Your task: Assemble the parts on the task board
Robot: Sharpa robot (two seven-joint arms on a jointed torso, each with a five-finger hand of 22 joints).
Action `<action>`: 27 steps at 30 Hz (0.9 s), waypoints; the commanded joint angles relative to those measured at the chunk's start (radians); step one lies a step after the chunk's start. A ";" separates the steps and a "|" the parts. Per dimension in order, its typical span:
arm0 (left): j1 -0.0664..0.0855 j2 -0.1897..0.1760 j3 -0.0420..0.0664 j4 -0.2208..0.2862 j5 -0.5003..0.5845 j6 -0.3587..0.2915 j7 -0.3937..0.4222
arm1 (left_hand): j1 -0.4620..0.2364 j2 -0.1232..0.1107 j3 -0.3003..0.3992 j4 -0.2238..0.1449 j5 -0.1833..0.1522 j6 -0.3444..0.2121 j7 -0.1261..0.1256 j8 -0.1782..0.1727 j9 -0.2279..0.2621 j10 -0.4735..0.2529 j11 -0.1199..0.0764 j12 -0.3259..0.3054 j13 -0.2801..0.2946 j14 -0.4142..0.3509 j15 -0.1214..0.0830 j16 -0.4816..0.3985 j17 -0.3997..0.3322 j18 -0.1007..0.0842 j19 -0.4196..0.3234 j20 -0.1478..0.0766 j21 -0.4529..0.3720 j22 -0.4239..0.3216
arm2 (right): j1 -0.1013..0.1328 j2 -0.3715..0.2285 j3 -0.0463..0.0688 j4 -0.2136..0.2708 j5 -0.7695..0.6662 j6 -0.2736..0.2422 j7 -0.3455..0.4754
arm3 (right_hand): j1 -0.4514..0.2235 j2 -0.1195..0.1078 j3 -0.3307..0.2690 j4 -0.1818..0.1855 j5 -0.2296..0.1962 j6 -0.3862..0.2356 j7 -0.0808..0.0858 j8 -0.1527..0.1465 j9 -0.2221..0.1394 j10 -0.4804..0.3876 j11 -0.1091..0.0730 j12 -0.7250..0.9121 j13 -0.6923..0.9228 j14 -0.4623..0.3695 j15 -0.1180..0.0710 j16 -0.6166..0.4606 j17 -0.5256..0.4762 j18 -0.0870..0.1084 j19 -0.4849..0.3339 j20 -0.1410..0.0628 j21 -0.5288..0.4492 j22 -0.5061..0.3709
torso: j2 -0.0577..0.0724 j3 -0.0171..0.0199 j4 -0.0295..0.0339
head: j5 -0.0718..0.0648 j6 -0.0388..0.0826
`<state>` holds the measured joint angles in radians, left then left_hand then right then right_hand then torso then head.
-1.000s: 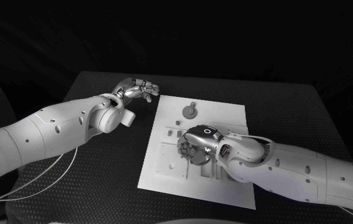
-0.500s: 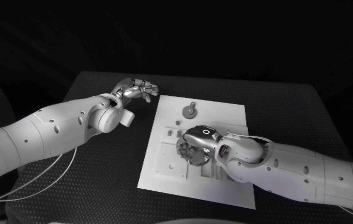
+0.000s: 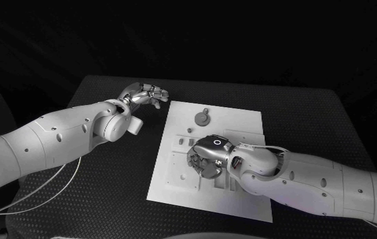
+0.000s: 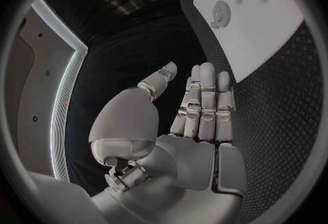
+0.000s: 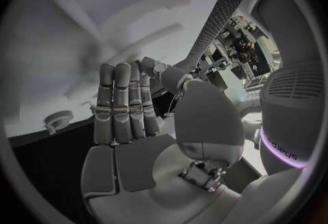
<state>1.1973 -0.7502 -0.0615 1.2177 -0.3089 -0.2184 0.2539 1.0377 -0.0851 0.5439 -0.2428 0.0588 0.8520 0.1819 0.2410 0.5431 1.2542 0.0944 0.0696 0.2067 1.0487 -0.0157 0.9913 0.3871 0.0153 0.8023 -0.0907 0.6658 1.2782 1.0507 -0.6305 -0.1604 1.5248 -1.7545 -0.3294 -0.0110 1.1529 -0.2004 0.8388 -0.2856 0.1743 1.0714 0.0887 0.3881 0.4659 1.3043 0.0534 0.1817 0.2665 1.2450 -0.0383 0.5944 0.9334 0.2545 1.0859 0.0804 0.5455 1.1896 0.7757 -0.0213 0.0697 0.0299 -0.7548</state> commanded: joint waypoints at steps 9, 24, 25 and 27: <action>0.001 -0.002 0.001 0.004 0.006 0.010 0.003 | -0.003 -0.009 -0.002 0.004 -0.004 -0.009 -0.001 0.004 -0.002 -0.010 0.000 0.001 0.001 0.006 0.003 -0.007 0.001 0.002 0.006 -0.021 -0.008 0.001 | -0.009 -0.007 -0.009 -0.016 0.021 -0.004 -0.017 | -0.007 -0.007 0.010 0.013 -0.005 -0.030 0.017 -0.022 -0.006 -0.029 0.019 -0.037 -0.001 -0.007 0.008 -0.027 0.006 0.007 -0.017 0.002 -0.007 -0.005 | -0.001 -0.0005 0.0002 | -0.002 0.001; 0.001 -0.001 0.001 0.001 0.006 0.012 0.000 | -0.001 -0.010 -0.002 0.004 -0.004 -0.012 0.000 0.004 -0.003 -0.012 0.000 0.000 0.000 0.006 0.004 -0.008 0.002 0.003 0.006 -0.020 -0.009 0.002 | -0.008 -0.030 -0.009 -0.004 0.067 -0.091 -0.023 | 0.016 -0.094 -0.009 0.038 -0.042 -0.191 0.086 -0.099 -0.041 -0.172 0.075 -0.116 -0.016 -0.066 0.058 -0.082 0.010 0.007 -0.077 0.029 -0.033 -0.003 | -0.001 0.0006 0.0007 | -0.008 0.007; 0.001 -0.001 0.001 0.001 0.006 0.012 -0.001 | -0.001 -0.010 -0.001 0.004 -0.004 -0.012 0.000 0.004 -0.003 -0.013 0.001 0.000 0.000 0.006 0.004 -0.008 0.002 0.003 0.006 -0.020 -0.009 0.002 | -0.007 -0.033 -0.009 -0.002 0.067 -0.100 -0.025 | 0.016 -0.095 -0.011 0.038 -0.044 -0.194 0.088 -0.101 -0.042 -0.177 0.077 -0.116 -0.017 -0.068 0.060 -0.083 0.011 0.007 -0.079 0.030 -0.034 -0.003 | -0.001 0.0008 0.0010 | -0.008 0.008; 0.001 -0.001 0.001 0.000 0.006 0.012 -0.001 | -0.001 -0.010 -0.001 0.004 -0.004 -0.012 0.000 0.004 -0.003 -0.013 0.001 0.000 0.000 0.006 0.004 -0.008 0.002 0.003 0.006 -0.020 -0.009 0.002 | -0.006 -0.040 -0.009 0.002 0.068 -0.109 -0.029 | 0.017 -0.096 -0.013 0.036 -0.044 -0.199 0.091 -0.102 -0.044 -0.182 0.079 -0.116 -0.019 -0.070 0.061 -0.085 0.012 0.007 -0.082 0.031 -0.035 -0.002 | 0.000 0.0012 0.0008 | -0.008 0.012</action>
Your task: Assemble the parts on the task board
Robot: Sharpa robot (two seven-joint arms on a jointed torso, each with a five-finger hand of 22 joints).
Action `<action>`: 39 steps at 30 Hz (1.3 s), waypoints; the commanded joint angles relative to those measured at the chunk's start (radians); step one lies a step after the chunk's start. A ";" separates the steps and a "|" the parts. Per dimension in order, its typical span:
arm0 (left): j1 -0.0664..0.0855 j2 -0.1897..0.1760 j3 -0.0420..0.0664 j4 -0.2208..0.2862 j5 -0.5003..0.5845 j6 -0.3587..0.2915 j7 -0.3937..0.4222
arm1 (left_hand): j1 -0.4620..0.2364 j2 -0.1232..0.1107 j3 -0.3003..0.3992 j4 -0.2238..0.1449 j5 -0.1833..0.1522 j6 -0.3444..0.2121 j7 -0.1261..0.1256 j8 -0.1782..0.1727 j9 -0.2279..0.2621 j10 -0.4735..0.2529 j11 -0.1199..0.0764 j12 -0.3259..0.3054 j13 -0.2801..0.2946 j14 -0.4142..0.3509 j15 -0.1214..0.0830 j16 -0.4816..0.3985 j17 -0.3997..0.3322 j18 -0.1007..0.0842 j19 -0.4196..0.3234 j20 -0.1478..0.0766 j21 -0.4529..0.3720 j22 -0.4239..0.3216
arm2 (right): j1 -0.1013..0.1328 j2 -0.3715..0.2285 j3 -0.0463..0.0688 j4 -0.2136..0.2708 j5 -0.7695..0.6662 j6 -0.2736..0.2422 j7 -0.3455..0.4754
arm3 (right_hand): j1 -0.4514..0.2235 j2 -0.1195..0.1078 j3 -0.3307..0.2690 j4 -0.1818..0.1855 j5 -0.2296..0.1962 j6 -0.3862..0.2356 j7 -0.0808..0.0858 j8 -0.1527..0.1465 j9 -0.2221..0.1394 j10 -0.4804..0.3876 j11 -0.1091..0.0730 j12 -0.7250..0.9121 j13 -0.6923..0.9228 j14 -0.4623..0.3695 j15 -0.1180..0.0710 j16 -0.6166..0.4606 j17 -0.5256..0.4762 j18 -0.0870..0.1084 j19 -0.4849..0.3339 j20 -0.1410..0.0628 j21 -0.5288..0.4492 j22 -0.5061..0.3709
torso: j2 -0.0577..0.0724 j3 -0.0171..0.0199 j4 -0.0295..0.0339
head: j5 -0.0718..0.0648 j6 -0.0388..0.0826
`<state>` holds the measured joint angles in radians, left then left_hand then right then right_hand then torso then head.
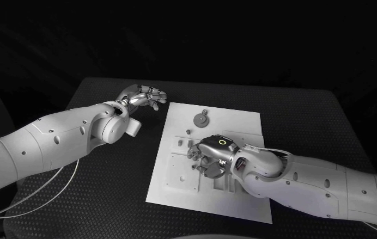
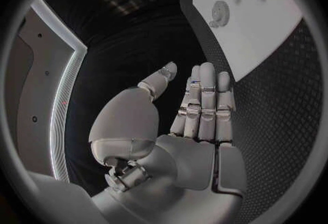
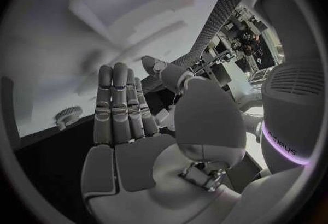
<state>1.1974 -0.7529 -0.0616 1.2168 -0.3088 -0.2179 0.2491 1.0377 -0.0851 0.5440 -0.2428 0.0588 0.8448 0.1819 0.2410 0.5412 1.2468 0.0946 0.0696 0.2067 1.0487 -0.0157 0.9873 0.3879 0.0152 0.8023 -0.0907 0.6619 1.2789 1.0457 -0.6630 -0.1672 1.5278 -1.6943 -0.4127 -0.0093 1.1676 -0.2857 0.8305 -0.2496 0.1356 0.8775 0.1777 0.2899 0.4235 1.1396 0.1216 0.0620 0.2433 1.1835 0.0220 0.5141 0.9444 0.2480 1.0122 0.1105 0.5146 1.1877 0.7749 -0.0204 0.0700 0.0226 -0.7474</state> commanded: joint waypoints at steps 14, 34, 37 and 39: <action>0.001 0.005 0.001 -0.002 0.005 0.006 0.007 | 0.000 -0.011 -0.001 0.004 -0.004 -0.007 0.001 0.004 -0.002 -0.007 0.001 0.000 0.000 0.005 0.004 -0.005 0.002 0.003 0.006 -0.020 -0.005 0.002 | 0.064 -0.141 0.068 0.094 0.202 -0.014 0.047 | -0.012 -0.011 -0.017 0.016 0.000 -0.004 0.001 0.006 -0.004 -0.006 0.003 0.018 0.007 0.008 -0.006 0.006 0.017 0.014 0.010 -0.006 0.017 0.017 | -0.001 0.0008 -0.0001 | -0.013 0.019; 0.000 0.013 0.001 -0.017 0.003 0.002 0.010 | 0.001 -0.009 -0.001 0.005 -0.003 -0.006 0.001 0.005 -0.001 -0.006 0.001 0.001 0.001 0.007 0.004 -0.005 0.003 0.003 0.007 -0.020 -0.006 0.003 | 0.148 -0.308 0.064 0.115 0.193 0.250 -0.008 | -0.076 -0.004 -0.176 0.034 0.035 -0.029 -0.003 0.016 -0.013 -0.048 0.018 0.007 -0.008 -0.017 0.008 -0.004 0.046 0.014 -0.020 -0.004 0.041 0.061 | -0.004 0.0028 -0.0061 | -0.024 0.029; 0.000 0.015 0.001 -0.017 0.003 0.003 0.011 | 0.001 -0.009 -0.001 0.005 -0.003 -0.006 0.001 0.006 -0.001 -0.006 0.001 0.001 0.001 0.007 0.004 -0.005 0.003 0.003 0.007 -0.020 -0.006 0.003 | 0.146 -0.310 0.054 0.115 0.161 0.251 -0.011 | -0.074 -0.005 -0.176 0.038 0.030 -0.025 -0.006 0.019 -0.012 -0.043 0.016 0.010 -0.008 -0.014 0.006 -0.003 0.048 0.014 -0.019 -0.005 0.044 0.064 | -0.003 0.0026 -0.0067 | -0.025 0.029; 0.000 0.015 0.001 -0.017 0.003 0.003 0.011 | 0.001 -0.009 -0.001 0.005 -0.003 -0.006 0.001 0.006 -0.001 -0.006 0.001 0.001 0.001 0.007 0.004 -0.005 0.003 0.003 0.007 -0.020 -0.006 0.003 | 0.142 -0.309 0.046 0.118 0.147 0.250 -0.012 | -0.072 -0.005 -0.175 0.042 0.023 -0.018 -0.011 0.024 -0.012 -0.032 0.011 0.015 -0.006 -0.012 0.002 -0.003 0.049 0.014 -0.018 -0.007 0.046 0.066 | -0.003 0.0024 -0.0061 | -0.027 0.030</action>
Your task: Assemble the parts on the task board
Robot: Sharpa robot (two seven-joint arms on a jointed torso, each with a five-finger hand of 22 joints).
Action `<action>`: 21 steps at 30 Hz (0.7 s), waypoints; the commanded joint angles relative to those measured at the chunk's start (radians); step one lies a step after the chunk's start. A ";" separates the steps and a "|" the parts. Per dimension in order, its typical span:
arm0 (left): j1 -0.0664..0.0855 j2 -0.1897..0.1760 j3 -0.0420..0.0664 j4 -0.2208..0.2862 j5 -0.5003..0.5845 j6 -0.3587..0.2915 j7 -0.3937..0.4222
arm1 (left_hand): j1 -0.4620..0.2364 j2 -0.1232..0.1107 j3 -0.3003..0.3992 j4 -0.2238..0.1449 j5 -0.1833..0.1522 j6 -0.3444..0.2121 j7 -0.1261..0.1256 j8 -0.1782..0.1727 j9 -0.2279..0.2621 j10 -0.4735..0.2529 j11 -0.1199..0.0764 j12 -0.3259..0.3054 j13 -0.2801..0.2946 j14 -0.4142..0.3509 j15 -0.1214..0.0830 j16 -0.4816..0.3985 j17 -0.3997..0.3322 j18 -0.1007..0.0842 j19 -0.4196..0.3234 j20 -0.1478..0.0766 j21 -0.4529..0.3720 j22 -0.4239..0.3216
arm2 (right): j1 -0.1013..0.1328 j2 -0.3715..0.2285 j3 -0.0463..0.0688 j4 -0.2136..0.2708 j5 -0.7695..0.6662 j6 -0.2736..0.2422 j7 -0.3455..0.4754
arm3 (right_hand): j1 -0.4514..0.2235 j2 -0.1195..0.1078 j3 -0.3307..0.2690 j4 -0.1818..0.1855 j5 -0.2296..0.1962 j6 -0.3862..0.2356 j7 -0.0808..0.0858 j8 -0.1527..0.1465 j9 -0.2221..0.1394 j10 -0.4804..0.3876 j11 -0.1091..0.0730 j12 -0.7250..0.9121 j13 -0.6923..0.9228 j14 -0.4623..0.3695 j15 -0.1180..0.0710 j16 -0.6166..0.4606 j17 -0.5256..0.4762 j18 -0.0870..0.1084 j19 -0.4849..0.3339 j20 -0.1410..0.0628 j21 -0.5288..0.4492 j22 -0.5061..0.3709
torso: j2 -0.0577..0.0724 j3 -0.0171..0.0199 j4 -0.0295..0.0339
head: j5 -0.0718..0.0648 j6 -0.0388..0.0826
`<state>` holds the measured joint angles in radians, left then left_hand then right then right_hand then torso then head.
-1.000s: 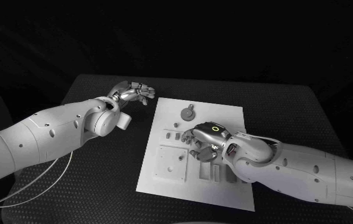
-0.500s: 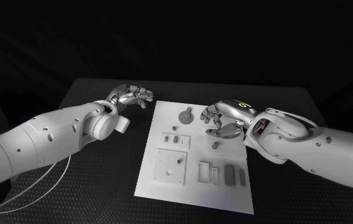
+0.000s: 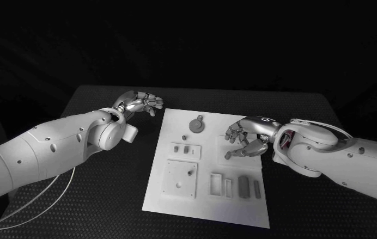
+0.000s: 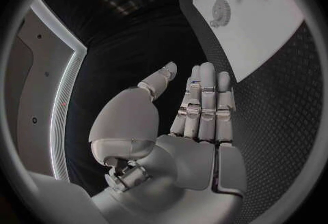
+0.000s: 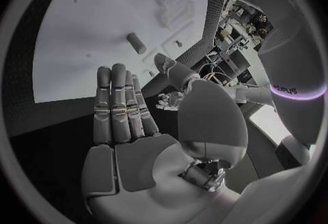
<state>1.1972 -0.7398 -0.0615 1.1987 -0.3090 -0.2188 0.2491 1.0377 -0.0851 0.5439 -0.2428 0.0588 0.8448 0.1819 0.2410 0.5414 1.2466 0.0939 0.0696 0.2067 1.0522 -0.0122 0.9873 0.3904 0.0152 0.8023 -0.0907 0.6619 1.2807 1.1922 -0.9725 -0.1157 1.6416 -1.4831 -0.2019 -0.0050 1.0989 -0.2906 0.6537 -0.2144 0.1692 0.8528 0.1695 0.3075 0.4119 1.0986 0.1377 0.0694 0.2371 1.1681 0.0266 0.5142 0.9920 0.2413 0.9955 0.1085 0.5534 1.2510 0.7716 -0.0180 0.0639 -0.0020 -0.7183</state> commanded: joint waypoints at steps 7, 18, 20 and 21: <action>0.000 0.002 0.001 -0.001 0.003 0.006 0.011 | 0.001 -0.009 0.000 0.005 -0.003 -0.006 0.001 0.006 -0.002 -0.006 0.001 0.001 0.001 0.004 0.000 -0.005 0.001 0.003 0.007 -0.020 -0.006 0.002 | -0.018 0.003 -0.010 0.001 -0.106 0.044 -0.020 | 0.007 -0.003 0.005 0.003 -0.014 0.018 -0.013 0.015 0.002 0.021 -0.009 0.012 0.001 0.004 -0.006 -0.005 0.003 0.021 -0.003 -0.006 0.008 0.006 | 0.001 0.0003 0.0012 | -0.002 -0.001; 0.000 0.001 0.001 0.001 0.003 0.009 0.011 | 0.002 -0.009 -0.001 0.005 -0.003 -0.007 0.001 0.007 -0.002 -0.006 0.001 0.002 0.001 0.004 0.000 -0.005 0.002 0.003 0.007 -0.020 -0.007 0.002 | -0.046 0.033 -0.013 -0.009 -0.144 -0.008 -0.023 | 0.042 0.000 0.072 0.017 -0.113 0.056 -0.025 0.035 0.003 0.063 -0.023 0.028 0.009 0.022 -0.019 -0.005 0.010 0.021 0.014 -0.012 0.014 0.009 | 0.001 -0.0004 0.0008 | 0.001 -0.005; 0.000 0.000 0.001 0.001 0.003 0.009 0.011 | 0.002 -0.009 -0.001 0.005 -0.003 -0.007 0.001 0.007 -0.002 -0.006 0.001 0.002 0.001 0.004 0.000 -0.005 0.002 0.003 0.007 -0.020 -0.007 0.002 | -0.048 0.037 -0.013 -0.011 -0.154 -0.023 -0.028 | 0.048 0.000 0.093 0.025 -0.118 0.065 -0.027 0.040 0.004 0.075 -0.027 0.033 0.012 0.028 -0.023 -0.004 0.011 0.021 0.020 -0.014 0.016 0.010 | 0.001 -0.0017 0.0015 | -0.001 -0.004; 0.000 0.000 0.001 0.001 0.003 0.009 0.011 | 0.002 -0.009 -0.001 0.005 -0.003 -0.007 0.001 0.007 -0.002 -0.006 0.001 0.002 0.001 0.004 0.000 -0.005 0.002 0.003 0.007 -0.020 -0.007 0.002 | -0.049 0.037 -0.013 -0.012 -0.158 -0.024 -0.029 | 0.048 0.001 0.099 0.029 -0.119 0.069 -0.027 0.043 0.005 0.079 -0.029 0.035 0.014 0.029 -0.024 -0.004 0.012 0.021 0.022 -0.015 0.017 0.010 | 0.001 -0.0023 0.0015 | -0.001 -0.005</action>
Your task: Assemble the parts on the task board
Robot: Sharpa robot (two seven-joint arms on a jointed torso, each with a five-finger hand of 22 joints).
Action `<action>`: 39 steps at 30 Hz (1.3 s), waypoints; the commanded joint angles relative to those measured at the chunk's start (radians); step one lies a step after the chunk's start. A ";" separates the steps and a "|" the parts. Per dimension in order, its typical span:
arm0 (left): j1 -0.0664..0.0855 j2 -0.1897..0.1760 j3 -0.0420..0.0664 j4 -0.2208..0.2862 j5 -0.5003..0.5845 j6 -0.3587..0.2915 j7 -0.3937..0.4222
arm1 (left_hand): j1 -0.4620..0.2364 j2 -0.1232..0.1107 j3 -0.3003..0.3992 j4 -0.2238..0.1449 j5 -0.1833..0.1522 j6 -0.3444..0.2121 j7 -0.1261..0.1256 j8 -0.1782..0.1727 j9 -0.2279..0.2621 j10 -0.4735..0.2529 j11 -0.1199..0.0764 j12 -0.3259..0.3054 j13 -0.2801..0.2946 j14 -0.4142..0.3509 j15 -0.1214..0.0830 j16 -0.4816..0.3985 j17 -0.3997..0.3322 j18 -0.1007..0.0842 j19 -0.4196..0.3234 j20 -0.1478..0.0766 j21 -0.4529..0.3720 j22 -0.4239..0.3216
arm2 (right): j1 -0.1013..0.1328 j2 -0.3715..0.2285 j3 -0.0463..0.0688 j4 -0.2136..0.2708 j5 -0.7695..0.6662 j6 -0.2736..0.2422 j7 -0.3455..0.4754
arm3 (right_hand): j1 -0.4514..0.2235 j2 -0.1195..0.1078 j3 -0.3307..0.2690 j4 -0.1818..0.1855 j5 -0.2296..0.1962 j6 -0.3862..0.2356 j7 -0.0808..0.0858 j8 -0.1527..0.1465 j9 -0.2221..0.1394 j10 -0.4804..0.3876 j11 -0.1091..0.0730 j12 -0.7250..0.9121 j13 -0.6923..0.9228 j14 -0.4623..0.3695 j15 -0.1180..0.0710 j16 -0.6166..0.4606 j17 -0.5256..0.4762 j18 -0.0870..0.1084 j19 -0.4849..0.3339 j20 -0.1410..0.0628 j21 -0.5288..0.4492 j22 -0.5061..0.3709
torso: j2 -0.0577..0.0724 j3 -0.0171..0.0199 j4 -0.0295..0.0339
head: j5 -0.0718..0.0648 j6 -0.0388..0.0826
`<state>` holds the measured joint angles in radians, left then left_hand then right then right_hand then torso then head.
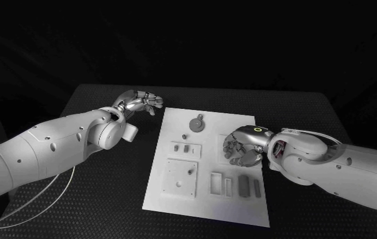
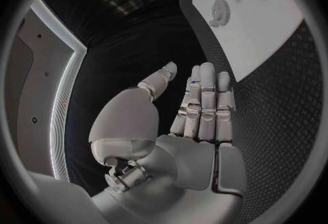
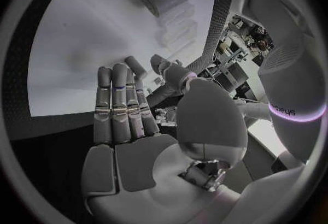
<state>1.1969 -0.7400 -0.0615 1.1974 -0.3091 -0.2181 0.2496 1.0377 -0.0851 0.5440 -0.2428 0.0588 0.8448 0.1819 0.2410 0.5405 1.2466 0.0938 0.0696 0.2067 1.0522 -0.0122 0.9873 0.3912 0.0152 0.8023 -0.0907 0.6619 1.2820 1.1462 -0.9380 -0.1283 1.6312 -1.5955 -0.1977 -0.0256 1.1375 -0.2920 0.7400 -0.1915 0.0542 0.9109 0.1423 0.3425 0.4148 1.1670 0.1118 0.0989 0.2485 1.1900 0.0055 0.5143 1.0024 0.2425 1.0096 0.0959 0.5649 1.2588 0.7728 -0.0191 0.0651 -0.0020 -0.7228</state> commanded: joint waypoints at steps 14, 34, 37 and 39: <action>0.001 -0.002 0.001 0.002 0.003 0.010 0.009 | 0.001 -0.009 -0.001 0.006 -0.003 -0.007 0.001 0.007 -0.001 -0.006 0.001 0.002 0.001 0.004 0.000 -0.006 0.002 0.003 0.008 -0.019 -0.007 0.002 | -0.008 0.029 -0.001 -0.015 -0.087 -0.046 -0.023 | 0.020 0.028 0.051 0.020 -0.006 0.049 -0.009 0.034 0.015 0.062 -0.022 0.030 0.024 0.026 -0.019 0.001 0.011 0.019 0.028 -0.014 0.016 0.008 | -0.001 -0.0001 -0.0003 | 0.001 -0.004; 0.001 -0.001 0.001 0.003 0.003 0.013 0.007 | 0.001 -0.009 -0.002 0.007 -0.003 -0.008 0.001 0.008 -0.001 -0.007 0.002 0.002 0.001 0.004 0.001 -0.006 0.003 0.003 0.008 -0.019 -0.008 0.002 | -0.019 0.048 -0.001 -0.024 -0.161 -0.067 -0.042 | 0.043 0.075 0.086 -0.013 -0.006 0.126 -0.043 0.076 0.041 0.134 -0.056 0.068 0.068 0.078 -0.049 0.028 0.039 0.019 0.075 -0.037 0.050 0.025 | -0.001 -0.0001 -0.0005 | 0.002 -0.009; 0.001 -0.001 0.001 0.002 0.003 0.013 0.007 | 0.001 -0.009 -0.002 0.007 -0.003 -0.008 0.001 0.008 -0.001 -0.007 0.002 0.002 0.001 0.004 0.001 -0.006 0.003 0.003 0.008 -0.019 -0.008 0.002 | -0.019 0.048 -0.001 -0.023 -0.173 -0.076 -0.048 | 0.041 0.086 0.093 -0.023 -0.006 0.136 -0.047 0.082 0.047 0.145 -0.062 0.073 0.078 0.087 -0.055 0.038 0.052 0.019 0.086 -0.044 0.063 0.033 | -0.001 0.0001 -0.0002 | 0.003 -0.009; 0.001 -0.001 0.001 0.001 0.003 0.012 0.008 | 0.001 -0.009 -0.002 0.007 -0.003 -0.009 0.001 0.008 -0.001 -0.007 0.002 0.002 0.001 0.004 0.001 -0.006 0.003 0.003 0.008 -0.019 -0.008 0.003 | -0.019 0.048 -0.001 -0.023 -0.177 -0.082 -0.050 | 0.037 0.092 0.095 -0.028 -0.006 0.139 -0.048 0.084 0.050 0.149 -0.065 0.075 0.084 0.091 -0.058 0.042 0.058 0.019 0.091 -0.047 0.069 0.037 | -0.001 0.0002 -0.0002 | 0.003 -0.008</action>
<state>1.1970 -0.7424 -0.0616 1.1974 -0.3091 -0.2170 0.2488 1.0377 -0.0851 0.5439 -0.2429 0.0588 0.8449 0.1819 0.2449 0.5407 1.2465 0.0936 0.0696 0.2067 1.0522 -0.0122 0.9873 0.3928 0.0152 0.8023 -0.0907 0.6581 1.2831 1.1293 -0.8910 -0.1287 1.6046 -1.7341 -0.2701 -0.0714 1.1642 -0.2183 0.8321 -0.2183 0.0500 1.0442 0.0931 0.4220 0.4620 1.3098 0.0447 0.1710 0.3011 1.2738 -0.0527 0.5521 1.0594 0.2354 1.0934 0.0478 0.6304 1.2950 0.7722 -0.0187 0.0644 0.0008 -0.7317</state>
